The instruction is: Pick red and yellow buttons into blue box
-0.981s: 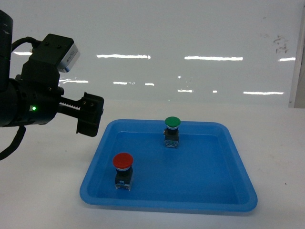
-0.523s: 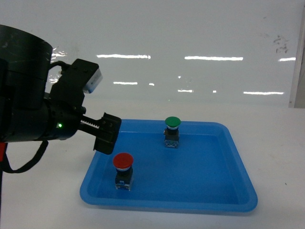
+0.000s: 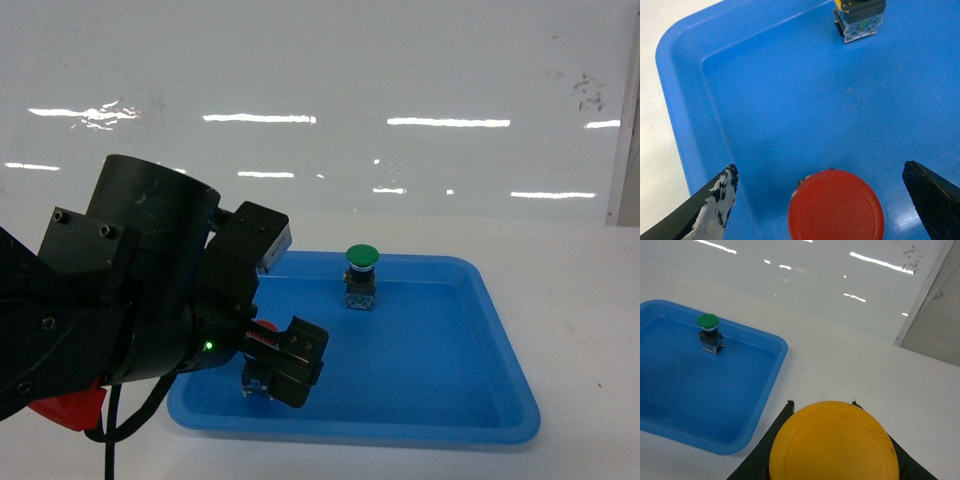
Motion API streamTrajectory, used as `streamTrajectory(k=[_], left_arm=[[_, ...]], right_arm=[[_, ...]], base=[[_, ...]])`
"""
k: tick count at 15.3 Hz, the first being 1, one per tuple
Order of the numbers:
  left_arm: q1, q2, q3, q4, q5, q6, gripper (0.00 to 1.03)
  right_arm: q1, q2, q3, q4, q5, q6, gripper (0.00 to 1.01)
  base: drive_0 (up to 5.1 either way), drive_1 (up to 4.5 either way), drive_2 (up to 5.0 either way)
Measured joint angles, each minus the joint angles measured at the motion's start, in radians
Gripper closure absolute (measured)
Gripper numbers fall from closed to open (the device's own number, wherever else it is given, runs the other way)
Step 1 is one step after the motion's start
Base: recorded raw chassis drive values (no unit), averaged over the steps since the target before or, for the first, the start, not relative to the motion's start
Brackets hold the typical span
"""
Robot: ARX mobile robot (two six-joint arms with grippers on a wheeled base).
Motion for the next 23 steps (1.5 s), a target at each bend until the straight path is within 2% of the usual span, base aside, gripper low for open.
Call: streamTrajectory(k=[5, 8, 11, 14, 16, 17, 18, 20, 23], left_arm=[[0.007, 0.106, 0.027, -0.011, -0.047, 0.008, 0.05], [0.007, 0.106, 0.029, -0.011, -0.047, 0.009, 0.13], [0.007, 0.106, 0.029, -0.011, -0.047, 0.009, 0.37], [0.007, 0.106, 0.029, -0.011, -0.047, 0.008, 0.70], [0.007, 0.106, 0.029, -0.010, -0.047, 0.009, 0.78], [0.074, 0.013, -0.057, 0.071, -0.055, 0.059, 0.78], [0.199, -0.232, -0.146, 0.136, -0.044, 0.126, 0.78], [0.238, -0.367, -0.211, 0.138, -0.025, 0.161, 0.78], [0.229, -0.558, -0.317, 0.130, 0.004, 0.192, 0.78]], right_arm=[[0.000, 0.000, 0.000, 0.000, 0.000, 0.000, 0.72], [0.000, 0.000, 0.000, 0.000, 0.000, 0.000, 0.72], [0.000, 0.000, 0.000, 0.000, 0.000, 0.000, 0.72], [0.000, 0.000, 0.000, 0.000, 0.000, 0.000, 0.72], [0.000, 0.000, 0.000, 0.000, 0.000, 0.000, 0.72], [0.000, 0.000, 0.000, 0.000, 0.001, 0.000, 0.72], [0.000, 0.000, 0.000, 0.000, 0.000, 0.000, 0.72], [0.000, 0.000, 0.000, 0.000, 0.000, 0.000, 0.72], [0.000, 0.000, 0.000, 0.000, 0.000, 0.000, 0.72]], base=[[0.0, 0.00, 0.0], [0.0, 0.00, 0.0], [0.0, 0.00, 0.0], [0.0, 0.00, 0.0], [0.0, 0.00, 0.0], [0.0, 0.00, 0.0], [0.0, 0.00, 0.0], [0.0, 0.00, 0.0], [0.0, 0.00, 0.0]])
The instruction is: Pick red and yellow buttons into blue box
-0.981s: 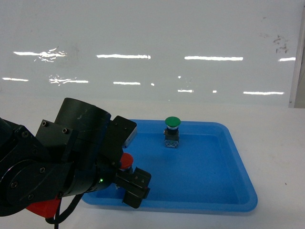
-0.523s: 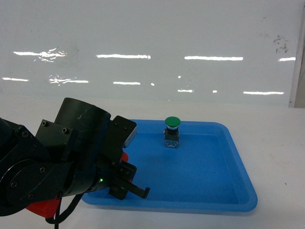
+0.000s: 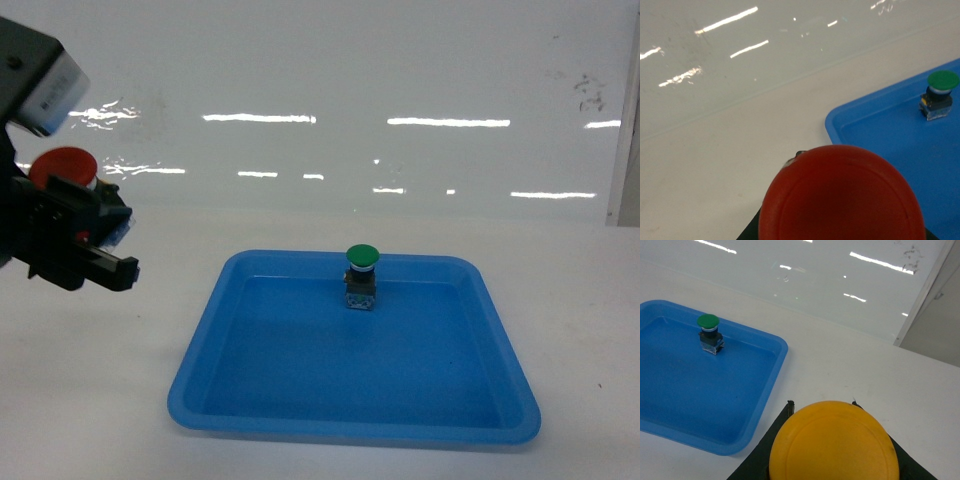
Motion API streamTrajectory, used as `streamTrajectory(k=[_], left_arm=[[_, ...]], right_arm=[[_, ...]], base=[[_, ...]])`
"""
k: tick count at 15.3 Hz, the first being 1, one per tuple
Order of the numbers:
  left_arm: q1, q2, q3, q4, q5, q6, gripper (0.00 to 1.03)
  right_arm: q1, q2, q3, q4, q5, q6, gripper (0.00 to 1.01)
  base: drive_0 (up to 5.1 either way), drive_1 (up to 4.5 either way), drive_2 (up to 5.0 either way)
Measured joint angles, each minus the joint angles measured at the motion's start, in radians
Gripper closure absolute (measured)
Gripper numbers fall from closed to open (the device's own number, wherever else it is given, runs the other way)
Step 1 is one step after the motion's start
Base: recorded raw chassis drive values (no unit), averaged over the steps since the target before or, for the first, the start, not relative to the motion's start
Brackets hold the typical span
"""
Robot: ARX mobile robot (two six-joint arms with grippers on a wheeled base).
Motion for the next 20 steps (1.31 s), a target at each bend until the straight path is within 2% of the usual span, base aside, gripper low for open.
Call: streamTrajectory(k=[4, 5, 8, 20], left_arm=[[-0.023, -0.226, -0.091, -0.027, -0.001, 0.001, 0.78], [-0.041, -0.323, -0.142, -0.056, 0.000, 0.000, 0.78], [-0.037, -0.496, -0.225, -0.132, 0.003, 0.000, 0.78], [-0.036, -0.511, -0.238, -0.136, 0.002, -0.001, 0.78]], right_arm=[[0.000, 0.000, 0.000, 0.000, 0.000, 0.000, 0.72], [0.000, 0.000, 0.000, 0.000, 0.000, 0.000, 0.72], [0.000, 0.000, 0.000, 0.000, 0.000, 0.000, 0.72], [0.000, 0.006, 0.000, -0.001, 0.000, 0.000, 0.72]], base=[[0.0, 0.00, 0.0], [0.0, 0.00, 0.0], [0.0, 0.00, 0.0], [0.0, 0.00, 0.0]])
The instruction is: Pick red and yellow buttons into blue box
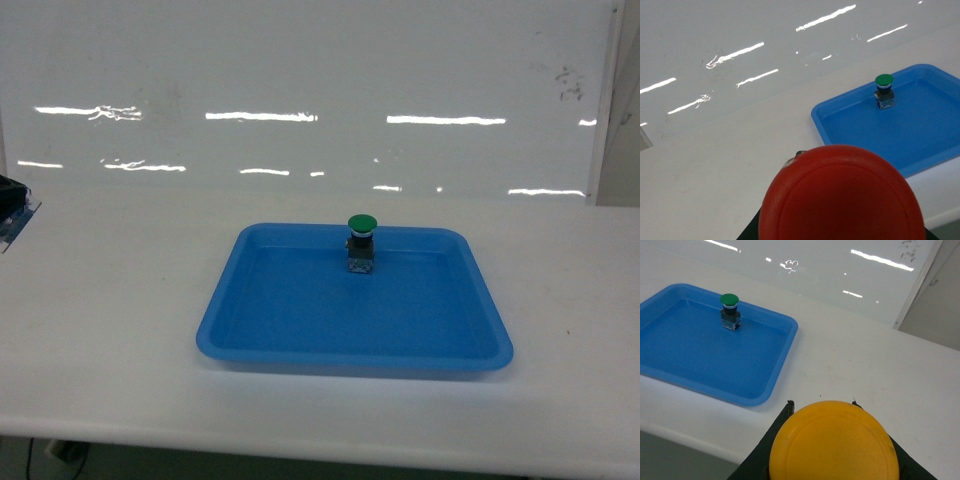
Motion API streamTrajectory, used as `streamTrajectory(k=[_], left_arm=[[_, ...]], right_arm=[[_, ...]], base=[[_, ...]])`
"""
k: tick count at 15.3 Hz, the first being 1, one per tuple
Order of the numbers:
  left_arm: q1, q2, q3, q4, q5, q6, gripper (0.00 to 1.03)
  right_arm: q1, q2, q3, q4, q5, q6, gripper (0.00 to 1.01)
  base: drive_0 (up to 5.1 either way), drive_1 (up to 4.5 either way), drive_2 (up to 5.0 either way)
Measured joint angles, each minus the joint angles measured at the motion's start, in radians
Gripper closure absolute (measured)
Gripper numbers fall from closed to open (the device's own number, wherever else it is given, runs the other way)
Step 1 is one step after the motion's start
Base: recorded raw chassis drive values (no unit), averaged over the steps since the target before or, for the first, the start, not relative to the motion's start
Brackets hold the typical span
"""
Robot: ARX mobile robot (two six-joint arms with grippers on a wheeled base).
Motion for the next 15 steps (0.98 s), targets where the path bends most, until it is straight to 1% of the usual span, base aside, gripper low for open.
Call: streamTrajectory(k=[7, 15], left_arm=[[0.005, -0.002, 0.000, -0.002, -0.003, 0.000, 0.78], [0.005, -0.002, 0.000, -0.003, -0.003, 0.000, 0.78]], right_arm=[[0.000, 0.000, -0.001, -0.003, -0.002, 0.000, 0.72], [0.000, -0.002, -0.002, 0.000, 0.000, 0.000, 0.72]], base=[[0.0, 0.00, 0.0], [4.4, -4.22, 0.5]])
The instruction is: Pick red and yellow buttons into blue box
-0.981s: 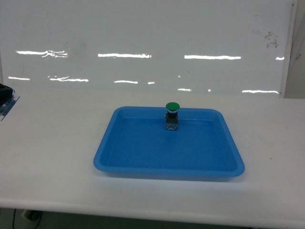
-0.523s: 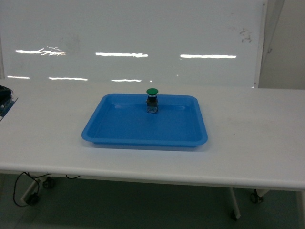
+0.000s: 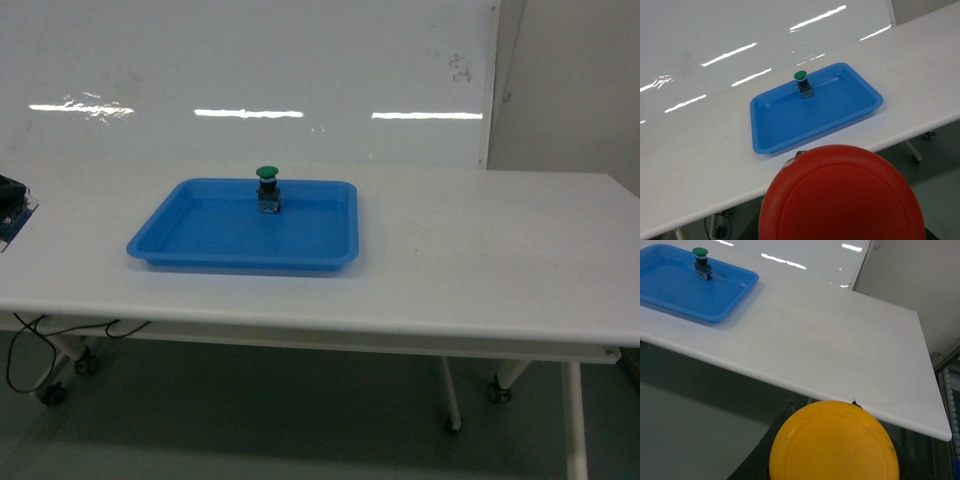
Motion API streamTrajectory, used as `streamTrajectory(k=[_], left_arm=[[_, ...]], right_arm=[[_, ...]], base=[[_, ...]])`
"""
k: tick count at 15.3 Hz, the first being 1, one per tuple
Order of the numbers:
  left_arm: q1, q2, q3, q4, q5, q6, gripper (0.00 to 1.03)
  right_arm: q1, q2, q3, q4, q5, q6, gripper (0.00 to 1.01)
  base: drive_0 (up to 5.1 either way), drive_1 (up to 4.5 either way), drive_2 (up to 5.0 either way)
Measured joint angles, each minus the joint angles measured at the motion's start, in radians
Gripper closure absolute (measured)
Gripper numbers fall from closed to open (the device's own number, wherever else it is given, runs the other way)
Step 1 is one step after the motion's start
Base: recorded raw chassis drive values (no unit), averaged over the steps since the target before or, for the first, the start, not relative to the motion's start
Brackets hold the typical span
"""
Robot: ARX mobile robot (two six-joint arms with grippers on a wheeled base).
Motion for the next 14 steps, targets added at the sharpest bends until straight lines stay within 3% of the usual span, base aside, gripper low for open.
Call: streamTrajectory(k=[14], left_arm=[[0.000, 0.001, 0.000, 0.001, 0.000, 0.000, 0.78]], right_arm=[[0.000, 0.000, 0.000, 0.000, 0.000, 0.000, 0.72]], base=[[4.4, -4.28, 0.2]])
